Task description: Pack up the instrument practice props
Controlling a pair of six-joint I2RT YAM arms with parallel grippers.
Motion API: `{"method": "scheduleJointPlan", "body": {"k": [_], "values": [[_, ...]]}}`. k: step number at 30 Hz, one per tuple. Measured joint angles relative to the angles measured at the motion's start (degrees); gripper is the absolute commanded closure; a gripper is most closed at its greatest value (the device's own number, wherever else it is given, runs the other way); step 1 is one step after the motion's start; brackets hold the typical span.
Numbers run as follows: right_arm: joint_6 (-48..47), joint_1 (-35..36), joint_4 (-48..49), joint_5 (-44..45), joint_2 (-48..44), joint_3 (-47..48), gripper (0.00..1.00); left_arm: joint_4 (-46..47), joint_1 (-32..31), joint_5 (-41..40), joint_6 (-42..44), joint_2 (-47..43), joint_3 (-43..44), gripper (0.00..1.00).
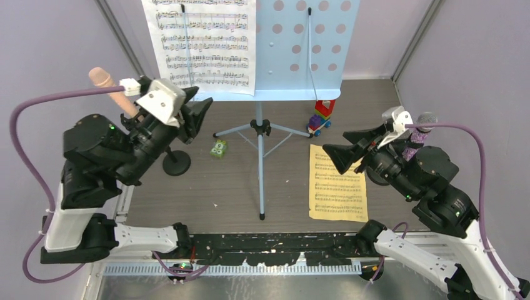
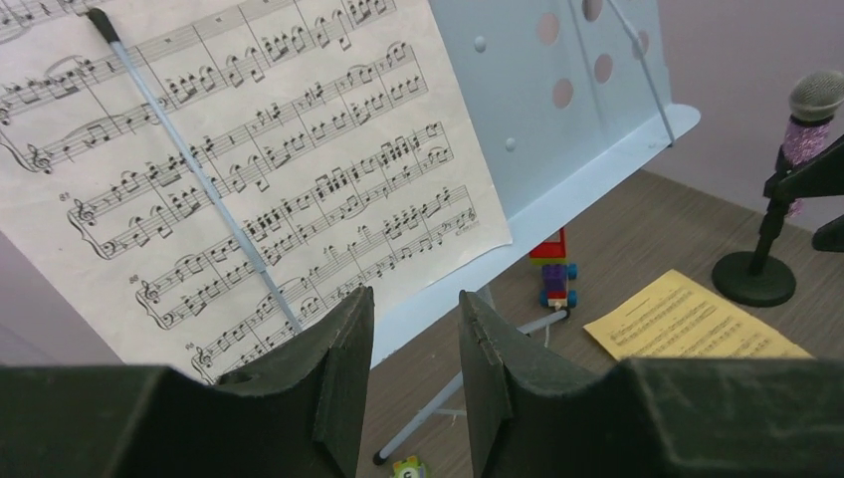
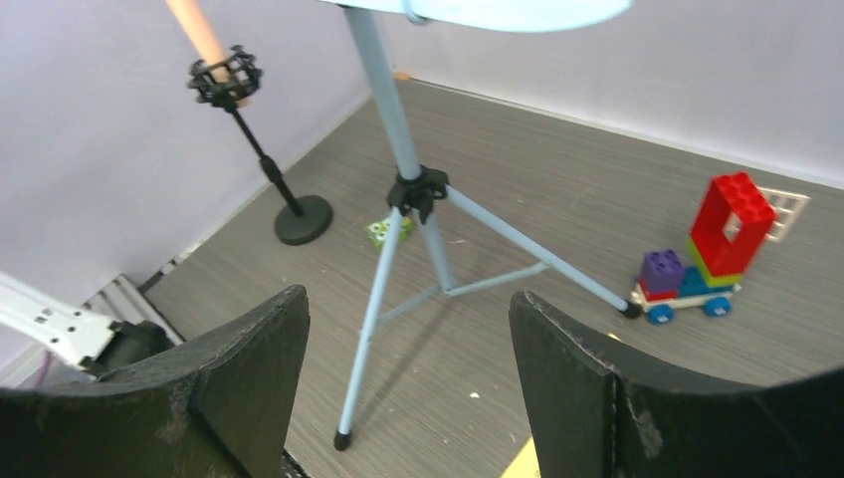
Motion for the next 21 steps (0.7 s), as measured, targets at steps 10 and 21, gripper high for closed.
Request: {"method": "scheduleJointPlan", "body": {"k": [10, 21], "values": [[5.8, 0.0, 9.3, -6.4, 8.1, 6.4, 0.20, 12.1, 0.0, -8.1, 5.2, -0.7, -10.6, 0.63], [10.5, 0.0, 17.6, -10.0, 14.3, 13.5, 0.20, 22.3, 0.0, -16.5, 12.2, 1.7, -6.8, 0.64]]}}
